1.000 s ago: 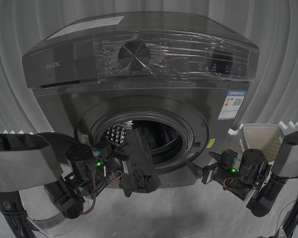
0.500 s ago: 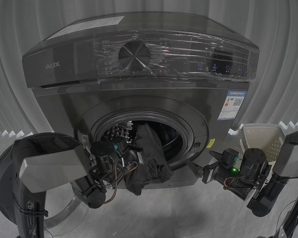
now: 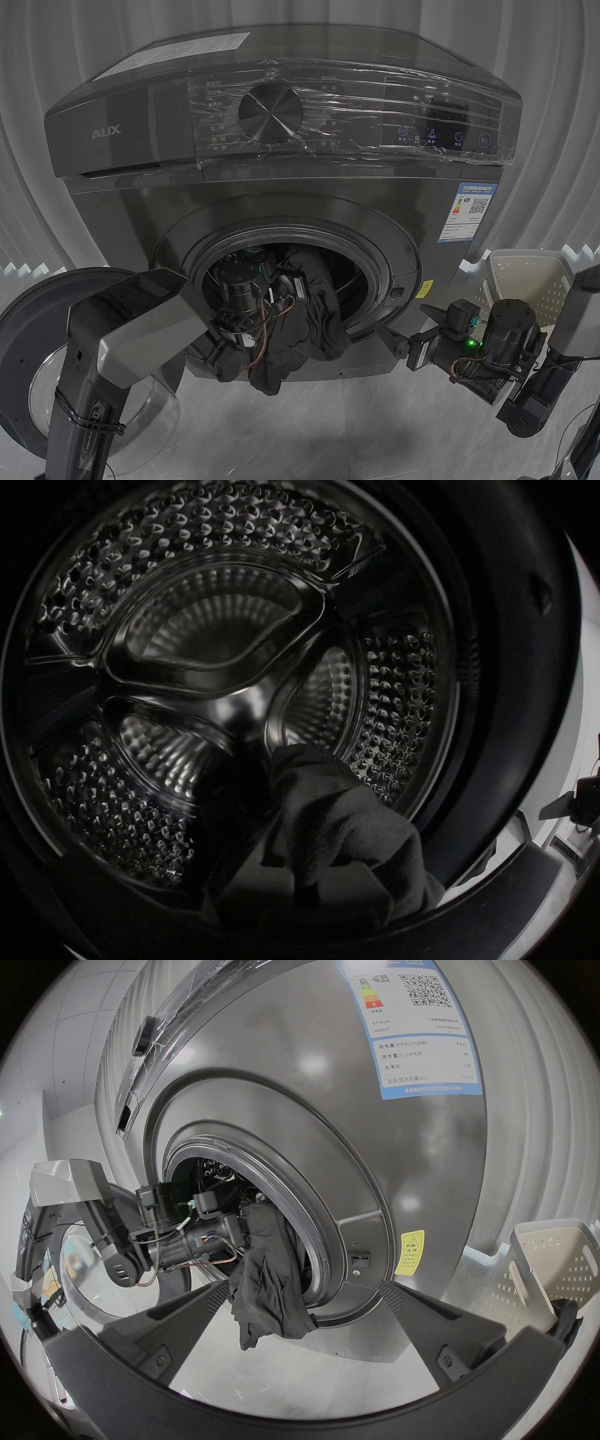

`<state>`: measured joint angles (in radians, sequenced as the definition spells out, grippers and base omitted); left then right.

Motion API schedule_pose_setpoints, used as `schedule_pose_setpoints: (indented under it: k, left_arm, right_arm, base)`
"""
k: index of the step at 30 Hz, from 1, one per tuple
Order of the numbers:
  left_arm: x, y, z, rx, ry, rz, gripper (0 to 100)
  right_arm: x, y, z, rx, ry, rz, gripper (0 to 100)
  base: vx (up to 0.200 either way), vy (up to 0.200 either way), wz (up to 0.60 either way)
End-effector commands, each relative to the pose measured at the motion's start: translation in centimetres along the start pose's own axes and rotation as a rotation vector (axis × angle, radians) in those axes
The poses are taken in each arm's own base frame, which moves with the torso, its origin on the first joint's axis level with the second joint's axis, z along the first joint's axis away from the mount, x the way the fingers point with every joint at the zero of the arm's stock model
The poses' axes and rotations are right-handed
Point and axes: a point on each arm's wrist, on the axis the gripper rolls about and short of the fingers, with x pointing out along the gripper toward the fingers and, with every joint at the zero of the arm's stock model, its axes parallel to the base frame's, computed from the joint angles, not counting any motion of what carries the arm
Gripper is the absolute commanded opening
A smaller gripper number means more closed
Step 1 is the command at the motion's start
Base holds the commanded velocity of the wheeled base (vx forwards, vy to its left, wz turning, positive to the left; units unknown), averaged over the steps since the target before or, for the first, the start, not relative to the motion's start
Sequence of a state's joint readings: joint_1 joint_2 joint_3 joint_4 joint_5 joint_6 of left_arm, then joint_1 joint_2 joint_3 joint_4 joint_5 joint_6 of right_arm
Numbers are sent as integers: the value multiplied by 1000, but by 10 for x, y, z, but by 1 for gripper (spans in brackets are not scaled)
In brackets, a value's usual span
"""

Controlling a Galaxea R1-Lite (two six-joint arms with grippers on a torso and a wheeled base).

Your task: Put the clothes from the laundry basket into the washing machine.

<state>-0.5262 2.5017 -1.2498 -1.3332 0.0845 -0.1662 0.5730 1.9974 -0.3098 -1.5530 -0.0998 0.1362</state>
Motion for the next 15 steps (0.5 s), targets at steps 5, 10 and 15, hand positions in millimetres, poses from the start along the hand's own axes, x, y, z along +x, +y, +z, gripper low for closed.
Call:
schedule_pose_setpoints:
  k: [5,10,15]
  left_arm:
    - [52,16,-24,-7,9,25,0]
    - [63,19,-23,-8,19,44,0]
    - [73,19,-22,-16,-26,67,0]
  right_arm:
    - [2,-1,-4,1,13,-1,100]
    - [2,0,-5,0,17,-2,100]
    - [2,0,-5,0,16,-1,100]
  base:
    - [0,0,0]
    - [0,0,0]
    - [0,0,0]
